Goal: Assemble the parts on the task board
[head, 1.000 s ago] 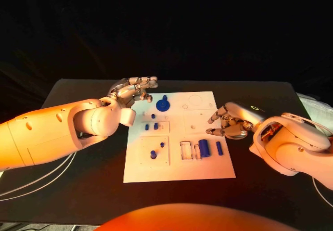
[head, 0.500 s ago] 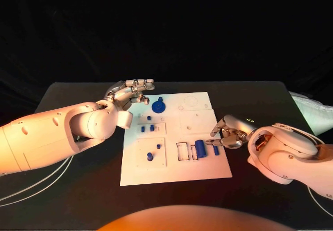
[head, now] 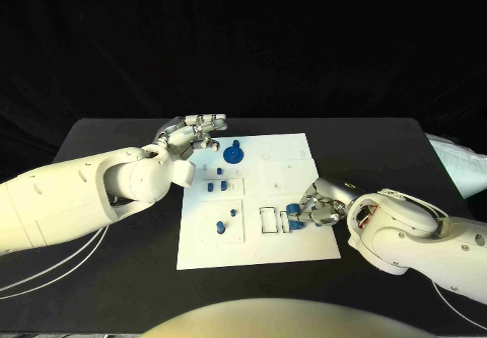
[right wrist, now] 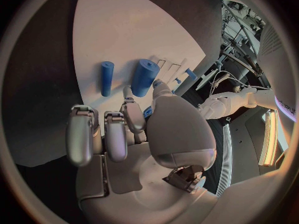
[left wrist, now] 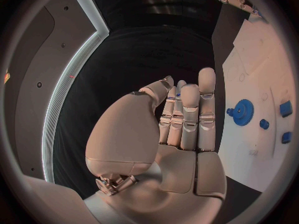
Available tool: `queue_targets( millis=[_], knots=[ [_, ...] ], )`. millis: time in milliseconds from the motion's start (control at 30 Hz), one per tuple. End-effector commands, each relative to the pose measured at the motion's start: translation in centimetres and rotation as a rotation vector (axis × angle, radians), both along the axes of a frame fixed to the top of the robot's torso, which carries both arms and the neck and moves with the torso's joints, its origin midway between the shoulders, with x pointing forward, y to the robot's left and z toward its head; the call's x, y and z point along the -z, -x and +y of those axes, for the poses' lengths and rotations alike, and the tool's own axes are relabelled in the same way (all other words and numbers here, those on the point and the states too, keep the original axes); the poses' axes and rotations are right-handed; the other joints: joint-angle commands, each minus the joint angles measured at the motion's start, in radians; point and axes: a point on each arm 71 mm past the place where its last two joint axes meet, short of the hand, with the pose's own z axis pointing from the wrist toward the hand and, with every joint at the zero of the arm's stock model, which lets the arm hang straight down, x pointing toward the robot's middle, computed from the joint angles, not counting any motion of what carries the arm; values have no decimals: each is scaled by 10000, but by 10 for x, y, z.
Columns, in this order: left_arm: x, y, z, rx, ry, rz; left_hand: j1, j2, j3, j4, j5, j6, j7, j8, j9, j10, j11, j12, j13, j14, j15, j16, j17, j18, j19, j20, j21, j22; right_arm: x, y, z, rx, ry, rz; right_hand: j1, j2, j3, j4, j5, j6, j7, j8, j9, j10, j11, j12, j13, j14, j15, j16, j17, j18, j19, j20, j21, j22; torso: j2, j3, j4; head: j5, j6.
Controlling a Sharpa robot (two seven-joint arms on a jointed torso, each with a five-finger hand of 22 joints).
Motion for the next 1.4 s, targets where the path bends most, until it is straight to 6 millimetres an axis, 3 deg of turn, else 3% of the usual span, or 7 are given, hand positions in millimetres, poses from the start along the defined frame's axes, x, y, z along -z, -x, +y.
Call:
queue_targets(
  millis=[33, 500, 567, 700, 800, 1067, 1400],
  knots=[
    [-1, 1, -2, 216, 104, -94, 0, 93, -79, -13, 7, -67, -23, 74, -8, -83, 18, 83, 17, -72, -17, -62, -26, 137, -48, -8, -46, -22, 4, 0, 1, -147, 468, 72, 66, 148, -92, -1, 13, 43, -57, 99, 30, 70, -19, 62, 50, 869, 39, 47, 1835, -168, 55, 43, 75, 45, -2, 4, -9, 17, 0],
    [-1, 1, -1, 193, 84, -71, 29, 103, -80, -33, 11, -70, -26, 80, -7, -91, 14, 98, 19, -81, -20, -65, -41, 138, -45, -9, -53, -26, 12, 1, 6, -546, 1068, 218, 912, 365, -196, -332, 159, 343, -172, 370, 179, 76, -122, 39, 202, 888, -41, 114, 1958, -200, 93, -19, 184, 237, -4, 2, -14, 48, -13],
    [-1, 1, -1, 195, 84, -70, 36, 105, -81, -39, 12, -71, -26, 81, -7, -93, 13, 102, 20, -82, -20, -64, -42, 138, -44, -10, -54, -26, 11, 1, 5, -441, 963, 34, 1187, 521, -83, -466, 222, 466, -215, 433, 221, 111, -163, 79, 256, 893, -72, 127, 1982, -207, 106, -40, 208, 281, -2, 4, -18, 57, -8],
    [-1, 1, 0, 196, 84, -65, 36, 105, -81, -39, 12, -71, -26, 81, -7, -93, 13, 102, 20, -82, -20, -64, -42, 138, -44, -10, -54, -26, 5, 1, 4, -67, 336, -487, 1639, 876, 229, -680, -149, 728, -341, 535, 322, 217, -273, 193, 391, 902, -161, 154, 2031, -219, 130, -115, 248, 350, 5, 13, -19, 57, -9],
    [0, 1, 0, 197, 82, -54, 53, 113, -80, -50, 14, -73, -27, 85, -7, -98, 13, 111, 20, -86, -22, -64, -50, 142, -49, -11, -73, -40, -3, 3, 3, 300, -581, -901, 1684, 979, 363, -679, 200, 782, -381, 533, 376, 213, -317, 108, 363, 900, -204, 151, 2028, -221, 133, -165, 255, 360, 0, 14, -15, 55, -7],
    [1, 1, -1, 230, 91, -24, 53, 113, -80, -50, 14, -73, -27, 85, -7, -98, 13, 111, 20, -86, -22, -64, -50, 142, -49, -11, -73, -40, -18, 6, 9, 785, -1990, -511, 1328, 800, 354, -415, 973, 747, -365, 434, 472, 273, -305, 75, 428, 901, -206, 150, 2030, -229, 144, -184, 270, 390, 2, -2, 2, 22, 32],
    [1, 1, -2, 269, 102, 1, 103, 130, -76, -88, 20, -80, -25, 95, -6, -115, 12, 135, 22, -97, -25, -62, -66, 145, -47, -14, -91, -53, -13, 9, 25, 246, -1749, 680, 971, 744, 289, -146, 1135, 729, -334, 377, 536, 281, -279, 1, 431, 901, -186, 147, 2027, -226, 136, -173, 261, 377, -3, -16, -10, 65, -1]
  ],
)
